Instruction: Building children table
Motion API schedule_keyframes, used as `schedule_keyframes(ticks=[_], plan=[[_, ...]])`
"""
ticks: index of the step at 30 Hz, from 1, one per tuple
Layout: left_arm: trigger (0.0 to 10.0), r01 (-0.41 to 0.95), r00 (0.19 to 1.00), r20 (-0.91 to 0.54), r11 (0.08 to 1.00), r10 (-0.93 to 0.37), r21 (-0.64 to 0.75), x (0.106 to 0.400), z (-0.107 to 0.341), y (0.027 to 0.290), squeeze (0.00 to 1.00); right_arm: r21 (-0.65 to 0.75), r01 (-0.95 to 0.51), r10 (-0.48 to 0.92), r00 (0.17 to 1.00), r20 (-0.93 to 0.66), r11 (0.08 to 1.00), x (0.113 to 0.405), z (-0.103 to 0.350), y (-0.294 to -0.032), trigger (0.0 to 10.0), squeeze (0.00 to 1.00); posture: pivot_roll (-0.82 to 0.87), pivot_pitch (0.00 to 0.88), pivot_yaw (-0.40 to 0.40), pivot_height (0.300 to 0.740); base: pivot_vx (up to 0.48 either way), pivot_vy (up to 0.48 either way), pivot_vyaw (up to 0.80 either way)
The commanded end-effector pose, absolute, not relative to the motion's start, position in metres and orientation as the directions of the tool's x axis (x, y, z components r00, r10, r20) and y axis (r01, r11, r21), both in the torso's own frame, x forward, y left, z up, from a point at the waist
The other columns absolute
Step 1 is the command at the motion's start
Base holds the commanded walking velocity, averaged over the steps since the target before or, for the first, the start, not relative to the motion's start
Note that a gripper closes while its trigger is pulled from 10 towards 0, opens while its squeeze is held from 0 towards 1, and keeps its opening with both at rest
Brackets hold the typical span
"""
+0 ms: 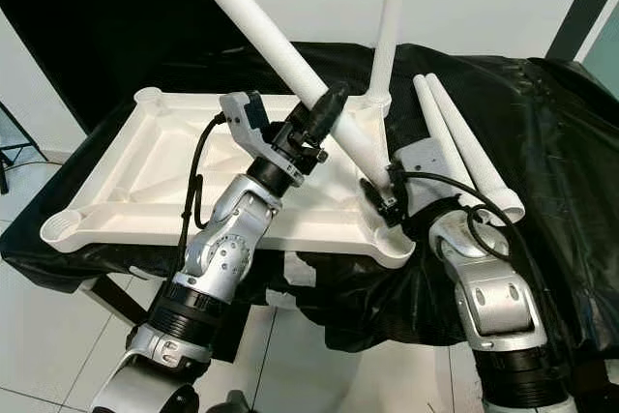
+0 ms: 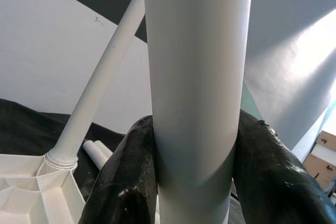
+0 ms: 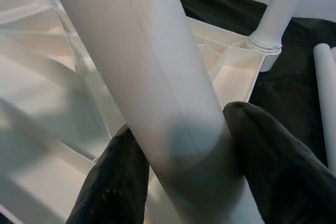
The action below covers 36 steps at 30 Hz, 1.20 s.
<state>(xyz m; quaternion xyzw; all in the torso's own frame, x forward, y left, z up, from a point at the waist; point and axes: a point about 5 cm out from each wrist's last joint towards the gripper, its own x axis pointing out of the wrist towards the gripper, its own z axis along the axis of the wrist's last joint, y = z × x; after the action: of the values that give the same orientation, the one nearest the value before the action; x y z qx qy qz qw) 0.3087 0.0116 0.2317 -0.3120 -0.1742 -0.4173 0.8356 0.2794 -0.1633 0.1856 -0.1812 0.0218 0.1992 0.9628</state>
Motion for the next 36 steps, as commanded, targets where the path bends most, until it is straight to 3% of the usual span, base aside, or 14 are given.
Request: schedule_keyframes(ticks=[1, 2, 3, 10, 11, 12, 15, 17, 25, 30, 31, 32, 36], plan=[[7.7, 0.910, 0.413, 0.643, 0.321, -0.645, -0.262, 0.300, 0.244, 0.008, 0.00, -0.308, -0.428, 0.410, 0.904, -0.124, 0.850, 0.278, 0.184, -0.155, 0.0, 0.00, 0.12, 0.000, 0.015, 0.740, 0.000, 0.000, 0.00], [7.7, 0.910, 0.413, 0.643, 0.321, -0.645, -0.262, 0.300, 0.244, 0.008, 0.00, -0.308, -0.428, 0.410, 0.904, -0.124, 0.850, 0.278, 0.184, -0.155, 0.0, 0.00, 0.12, 0.000, 0.015, 0.740, 0.000, 0.000, 0.00], [10.0, 0.909, 0.415, 0.648, 0.310, -0.638, -0.278, 0.300, 0.244, 0.009, 1.00, -0.321, -0.416, 0.400, 0.909, -0.119, 0.851, 0.279, 0.184, -0.154, 0.0, 0.00, 0.12, 0.000, 0.017, 0.740, 0.000, 0.000, 0.00], [10.0, 0.897, 0.441, 0.657, 0.318, -0.612, -0.306, 0.301, 0.248, 0.011, 1.00, -0.455, -0.272, 0.281, 0.958, -0.048, 0.848, 0.282, 0.189, -0.160, 0.0, 0.00, 0.12, 0.000, 0.023, 0.740, 0.000, 0.000, 0.00], [10.0, 0.896, 0.444, 0.658, 0.316, -0.608, -0.312, 0.302, 0.249, 0.010, 0.54, -0.510, -0.214, 0.242, 0.970, -0.011, 0.833, 0.283, 0.192, -0.163, 0.0, 0.00, 0.12, 0.000, 0.024, 0.740, 0.000, 0.000, 0.00], [10.0, 0.896, 0.444, 0.661, 0.313, -0.606, -0.315, 0.302, 0.250, 0.010, 0.00, -0.555, -0.167, 0.215, 0.976, 0.022, 0.815, 0.284, 0.195, -0.165, 0.0, 0.00, 0.11, 0.000, 0.025, 0.740, 0.000, 0.000, 0.00], [10.0, 0.897, 0.442, 0.662, 0.309, -0.605, -0.317, 0.302, 0.251, 0.010, 0.00, -0.591, -0.127, 0.195, 0.979, 0.052, 0.796, 0.284, 0.197, -0.166, 0.0, 0.00, 0.12, 0.000, 0.026, 0.740, 0.000, 0.000, 0.00], [10.0, 0.898, 0.440, 0.663, 0.300, -0.606, -0.322, 0.301, 0.252, 0.009, 0.00, -0.733, 0.073, 0.146, 0.962, 0.231, 0.676, 0.281, 0.204, -0.165, 0.0, 0.00, 0.11, 0.000, 0.030, 0.740, 0.000, 0.000, 0.00], [10.0, 0.892, 0.452, 0.664, 0.296, -0.596, -0.341, 0.302, 0.253, 0.011, 0.00, -0.835, 0.217, 0.171, 0.924, 0.343, 0.506, 0.272, 0.178, -0.157, 0.0, 0.00, 0.13, 0.000, 0.027, 0.740, 0.000, 0.000, 0.00], [10.0, 0.884, 0.466, 0.661, 0.299, -0.588, -0.358, 0.303, 0.252, 0.013, 0.00, -0.824, 0.248, 0.149, 0.918, 0.368, 0.510, 0.266, 0.162, -0.160, 0.0, 0.00, 0.13, 0.000, 0.026, 0.740, 0.000, 0.000, 0.00], [3.6, 0.884, 0.466, 0.670, 0.290, -0.578, -0.366, 0.303, 0.253, 0.014, 0.00, -0.811, 0.256, 0.133, 0.917, 0.375, 0.526, 0.264, 0.161, -0.161, 0.0, 0.00, 0.13, 0.000, 0.027, 0.740, 0.000, 0.000, 0.00], [0.0, 0.885, 0.464, 0.678, 0.275, -0.570, -0.375, 0.302, 0.253, 0.016, 0.00, -0.800, 0.272, 0.124, 0.911, 0.393, 0.534, 0.263, 0.160, -0.163, 0.0, 0.00, 0.13, 0.000, 0.027, 0.740, 0.000, 0.000, 0.00], [0.0, 0.890, 0.455, 0.690, 0.255, -0.563, -0.379, 0.301, 0.253, 0.017, 0.00, -0.784, 0.302, 0.116, 0.897, 0.426, 0.543, 0.262, 0.162, -0.164, 0.0, 0.00, 0.12, 0.000, 0.030, 0.740, 0.000, 0.000, 0.00]])
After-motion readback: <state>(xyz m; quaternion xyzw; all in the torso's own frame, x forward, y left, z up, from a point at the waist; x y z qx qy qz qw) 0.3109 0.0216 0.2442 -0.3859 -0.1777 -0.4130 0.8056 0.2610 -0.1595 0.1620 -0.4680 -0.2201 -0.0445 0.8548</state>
